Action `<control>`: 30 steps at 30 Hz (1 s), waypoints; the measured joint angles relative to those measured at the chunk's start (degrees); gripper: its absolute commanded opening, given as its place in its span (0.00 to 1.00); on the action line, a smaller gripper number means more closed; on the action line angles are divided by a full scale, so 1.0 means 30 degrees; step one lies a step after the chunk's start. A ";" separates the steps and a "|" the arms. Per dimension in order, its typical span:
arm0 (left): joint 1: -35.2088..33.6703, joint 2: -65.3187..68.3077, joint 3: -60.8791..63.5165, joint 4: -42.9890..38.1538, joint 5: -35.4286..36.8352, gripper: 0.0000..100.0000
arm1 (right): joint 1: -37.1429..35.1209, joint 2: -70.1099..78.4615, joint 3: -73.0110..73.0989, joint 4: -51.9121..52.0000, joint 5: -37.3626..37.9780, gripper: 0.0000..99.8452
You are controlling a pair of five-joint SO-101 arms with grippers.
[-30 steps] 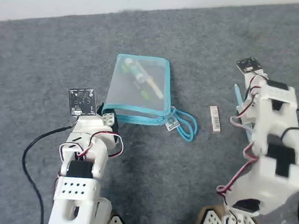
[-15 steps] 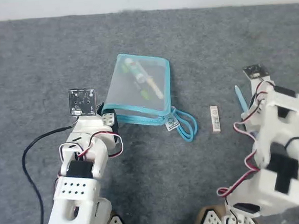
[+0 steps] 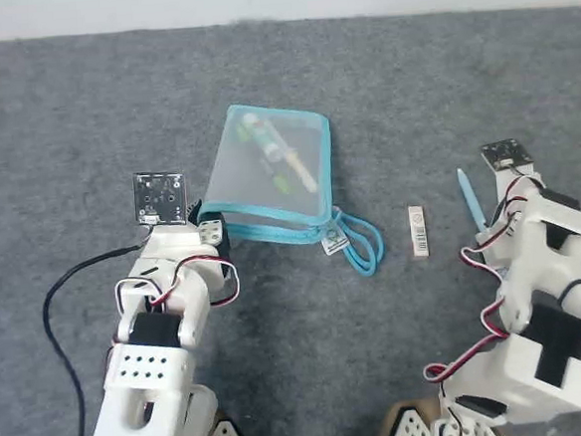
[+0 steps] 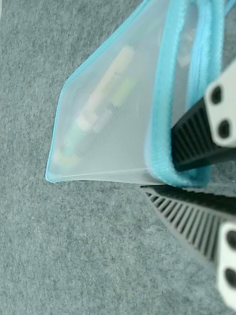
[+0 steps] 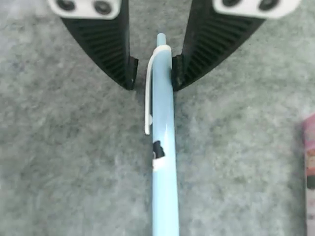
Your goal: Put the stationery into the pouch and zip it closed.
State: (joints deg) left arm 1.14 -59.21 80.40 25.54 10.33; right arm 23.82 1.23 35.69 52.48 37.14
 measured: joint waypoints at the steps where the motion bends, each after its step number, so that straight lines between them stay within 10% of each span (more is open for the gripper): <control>1: 0.0000 0.0000 0.0000 0.0000 0.0000 0.01 | 0.0000 0.0381 -0.0147 -0.0029 0.0322 0.10; 20: 0.0000 0.0000 0.0000 0.0000 0.0000 0.01 | 0.0264 -0.1495 -0.2989 0.5656 0.0996 0.01; 30: 0.0791 0.0000 0.0000 0.0000 0.0000 0.01 | -0.6447 -1.0667 -0.2989 1.3216 0.1026 0.01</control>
State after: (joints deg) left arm 3.52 -59.21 80.40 25.54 10.33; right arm 4.48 -30.77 26.73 92.13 40.22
